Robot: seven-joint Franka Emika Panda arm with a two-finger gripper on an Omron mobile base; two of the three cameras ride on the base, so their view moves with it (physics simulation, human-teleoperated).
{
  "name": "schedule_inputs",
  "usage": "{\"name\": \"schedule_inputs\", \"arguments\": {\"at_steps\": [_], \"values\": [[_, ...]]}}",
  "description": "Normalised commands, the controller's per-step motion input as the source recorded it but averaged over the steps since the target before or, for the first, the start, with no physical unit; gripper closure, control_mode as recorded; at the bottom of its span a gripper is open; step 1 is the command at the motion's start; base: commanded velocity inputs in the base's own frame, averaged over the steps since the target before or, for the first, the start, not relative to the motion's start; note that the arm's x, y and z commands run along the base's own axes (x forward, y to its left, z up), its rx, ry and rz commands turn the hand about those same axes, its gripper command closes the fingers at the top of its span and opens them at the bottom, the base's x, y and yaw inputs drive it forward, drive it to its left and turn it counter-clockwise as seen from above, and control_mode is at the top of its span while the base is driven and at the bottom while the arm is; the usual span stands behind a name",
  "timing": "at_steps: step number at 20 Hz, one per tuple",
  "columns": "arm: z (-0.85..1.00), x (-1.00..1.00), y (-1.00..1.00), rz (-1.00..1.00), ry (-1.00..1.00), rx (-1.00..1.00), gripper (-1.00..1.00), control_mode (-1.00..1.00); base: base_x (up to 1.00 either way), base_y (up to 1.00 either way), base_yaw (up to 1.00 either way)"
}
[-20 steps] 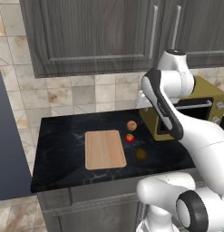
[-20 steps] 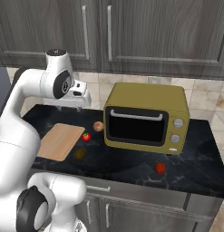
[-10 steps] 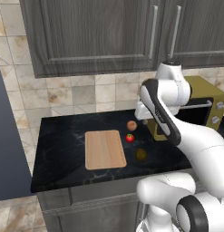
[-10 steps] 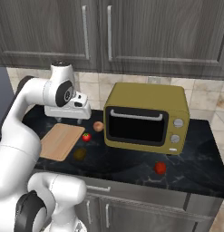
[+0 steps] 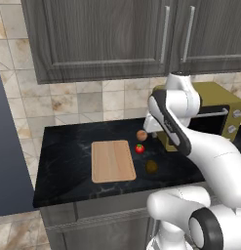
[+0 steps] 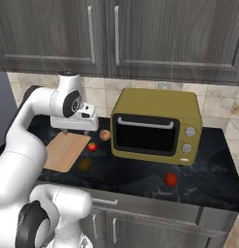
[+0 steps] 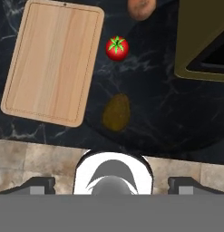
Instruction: Place the avocado, onion, tomato, and bell pepper on the cutting board.
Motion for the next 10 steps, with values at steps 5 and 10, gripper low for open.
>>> {"name": "schedule_inputs", "arguments": {"at_steps": [5, 10], "values": [[-0.31, 0.18, 0.00, 0.00, 0.02, 0.00, -1.00, -1.00, 0.00, 0.00, 0.00], [-0.27, 0.17, 0.00, 0.00, 0.02, 0.00, -1.00, -1.00, 0.00, 0.00, 0.00]]}}
